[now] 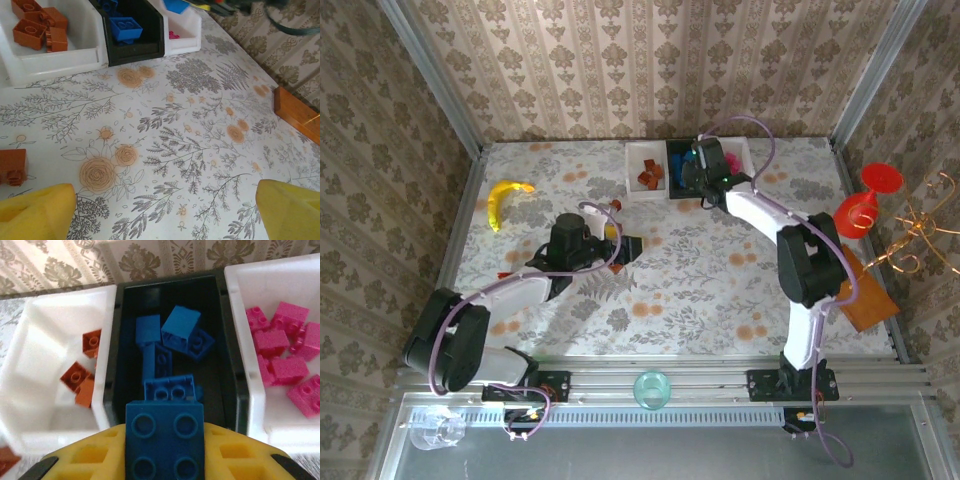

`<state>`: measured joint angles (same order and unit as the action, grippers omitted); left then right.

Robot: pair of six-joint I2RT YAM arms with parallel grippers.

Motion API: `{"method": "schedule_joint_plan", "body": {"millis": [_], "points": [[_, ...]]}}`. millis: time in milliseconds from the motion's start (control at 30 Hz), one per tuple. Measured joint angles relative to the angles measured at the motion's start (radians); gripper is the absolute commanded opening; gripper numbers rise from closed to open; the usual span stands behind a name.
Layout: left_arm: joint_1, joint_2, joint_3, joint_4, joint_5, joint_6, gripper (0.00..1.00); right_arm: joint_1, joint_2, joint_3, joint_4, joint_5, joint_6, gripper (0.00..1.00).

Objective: Sort the legos into containers by color
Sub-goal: Place the lego in the container.

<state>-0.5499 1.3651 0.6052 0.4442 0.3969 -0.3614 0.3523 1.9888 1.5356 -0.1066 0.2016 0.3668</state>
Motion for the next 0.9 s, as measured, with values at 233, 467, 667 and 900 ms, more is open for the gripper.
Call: {"method": "schedule_joint_plan", "body": {"millis": [233,467,667,900], "points": [[0.000,0.006,0.000,0.005,0.000,0.008,0.94,-0.040,0.253,0.319,-0.063,-0.061,0.008,0.35],[0.000,0.006,0.000,-0.007,-0.011,0.019,0.93,-0.052,0.386,0.571,-0.179,-0.120,0.025,0.48],[0.001,0.003,0.008,-0.066,-0.079,0.019,0.93,-0.057,0.373,0.576,-0.212,-0.156,0.031,0.58],[0.034,-0.020,0.010,-0.142,-0.180,0.018,0.93,-0.050,0.079,0.145,-0.129,-0.203,0.029,0.69]]}}
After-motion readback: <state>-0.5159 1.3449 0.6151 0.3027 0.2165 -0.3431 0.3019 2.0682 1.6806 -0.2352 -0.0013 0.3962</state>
